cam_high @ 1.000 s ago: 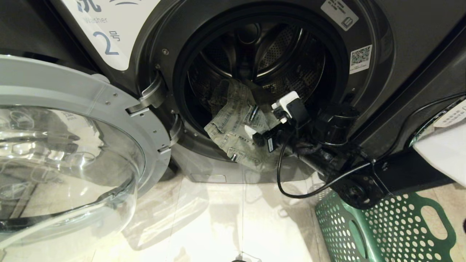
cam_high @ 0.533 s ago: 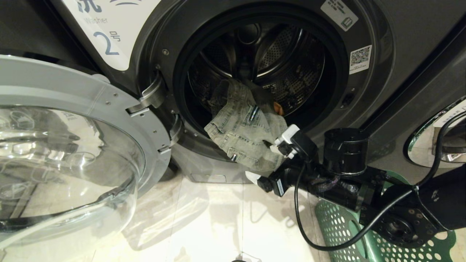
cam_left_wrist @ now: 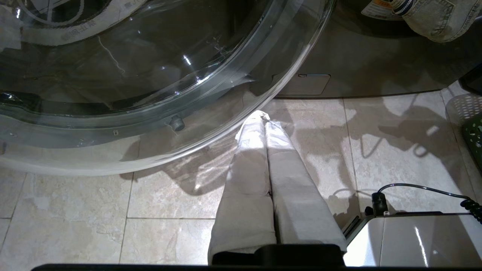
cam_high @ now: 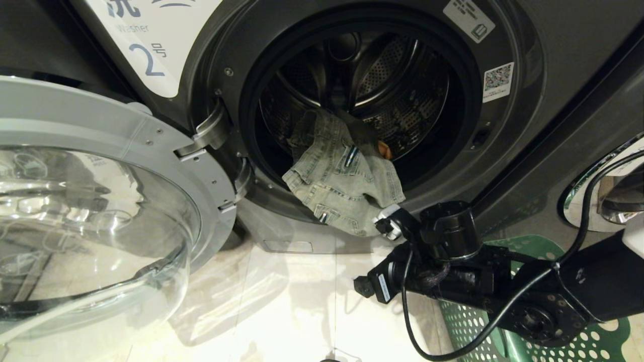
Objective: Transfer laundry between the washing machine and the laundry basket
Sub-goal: Pick a cloth and place it into the basket
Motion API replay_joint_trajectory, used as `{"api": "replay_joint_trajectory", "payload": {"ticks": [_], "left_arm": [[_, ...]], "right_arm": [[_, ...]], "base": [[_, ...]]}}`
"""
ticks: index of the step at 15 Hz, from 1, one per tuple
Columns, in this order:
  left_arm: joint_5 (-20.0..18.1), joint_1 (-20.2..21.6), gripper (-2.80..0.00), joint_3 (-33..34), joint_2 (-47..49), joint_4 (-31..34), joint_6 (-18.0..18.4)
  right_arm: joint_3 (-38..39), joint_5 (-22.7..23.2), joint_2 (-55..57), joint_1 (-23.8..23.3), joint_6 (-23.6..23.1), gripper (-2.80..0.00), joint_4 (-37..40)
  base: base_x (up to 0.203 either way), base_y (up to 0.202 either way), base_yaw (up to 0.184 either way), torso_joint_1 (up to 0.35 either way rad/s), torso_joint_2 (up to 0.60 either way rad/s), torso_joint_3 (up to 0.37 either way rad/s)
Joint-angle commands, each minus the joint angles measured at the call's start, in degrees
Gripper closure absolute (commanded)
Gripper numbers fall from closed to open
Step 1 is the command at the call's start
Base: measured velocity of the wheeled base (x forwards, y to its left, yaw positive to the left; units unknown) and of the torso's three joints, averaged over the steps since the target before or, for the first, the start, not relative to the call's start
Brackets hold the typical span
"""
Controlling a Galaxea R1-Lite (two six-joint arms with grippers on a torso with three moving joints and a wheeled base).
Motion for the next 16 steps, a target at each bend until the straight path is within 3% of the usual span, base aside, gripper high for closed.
{"api": "replay_joint_trajectory", "payload": {"ticks": [1, 3, 7, 8, 12, 16], "left_arm": [[0.0, 0.0, 0.0, 0.0, 0.1, 0.0, 0.0], [0.0, 0.0, 0.0, 0.0, 0.1, 0.0, 0.0], [0.0, 0.0, 0.0, 0.0, 0.1, 0.0, 0.0], [0.0, 0.0, 0.0, 0.0, 0.1, 0.0, 0.0], [0.0, 0.0, 0.0, 0.0, 0.1, 0.0, 0.0], [0.0, 0.0, 0.0, 0.0, 0.1, 0.0, 0.0]], "right_arm": [[-1.7, -0.2, 3.6, 0.3, 0.5, -2.8, -0.1], [-2.7, -0.2, 6.9, 0.2, 0.9, -2.8, -0.1], [-7.0, -0.2, 11.3, 0.3, 7.8, -2.8, 1.4], [-8.1, -0.7, 12.4, 0.3, 8.1, 0.0, 1.1], [-14.8, -5.6, 15.7, 0.3, 9.5, 0.0, 6.5], [-20.7, -6.0, 20.4, 0.4, 13.9, 0.0, 9.6]], "base": [[0.0, 0.0, 0.0, 0.0, 0.0, 0.0], [0.0, 0.0, 0.0, 0.0, 0.0, 0.0], [0.0, 0.0, 0.0, 0.0, 0.0, 0.0], [0.0, 0.0, 0.0, 0.0, 0.0, 0.0], [0.0, 0.0, 0.0, 0.0, 0.0, 0.0], [0.0, 0.0, 0.0, 0.0, 0.0, 0.0]]}}
